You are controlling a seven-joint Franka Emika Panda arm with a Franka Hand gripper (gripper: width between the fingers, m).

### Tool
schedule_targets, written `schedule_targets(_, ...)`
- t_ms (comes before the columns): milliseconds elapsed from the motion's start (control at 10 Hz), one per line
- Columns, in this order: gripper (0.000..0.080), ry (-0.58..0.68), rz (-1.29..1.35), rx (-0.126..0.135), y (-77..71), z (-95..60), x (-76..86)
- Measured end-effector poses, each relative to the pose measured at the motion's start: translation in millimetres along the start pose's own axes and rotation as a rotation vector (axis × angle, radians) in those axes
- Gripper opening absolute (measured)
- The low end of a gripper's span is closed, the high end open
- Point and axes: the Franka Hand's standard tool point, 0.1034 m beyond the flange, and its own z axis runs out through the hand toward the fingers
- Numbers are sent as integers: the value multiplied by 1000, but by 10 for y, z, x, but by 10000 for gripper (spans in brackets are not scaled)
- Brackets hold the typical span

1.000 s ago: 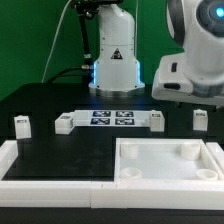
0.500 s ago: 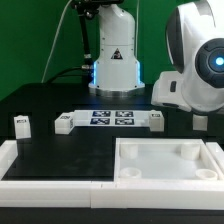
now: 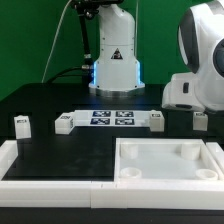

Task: Assemble one leg

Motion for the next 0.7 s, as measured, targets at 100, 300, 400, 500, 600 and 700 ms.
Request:
schedule_targets(100,649,-4,5,-1,23,46,16)
schedule_targets(300,649,-9,7,-6,21,101,13)
schedule_targets(400,649,-13,7,-11,14,149,14)
schedule_targets(500,649,-15,7,-12,15,159,17)
schedule_targets(600,623,-16,8,-11,26,161,24)
schedule_targets(700,623,-19,11,-9,41,168,36)
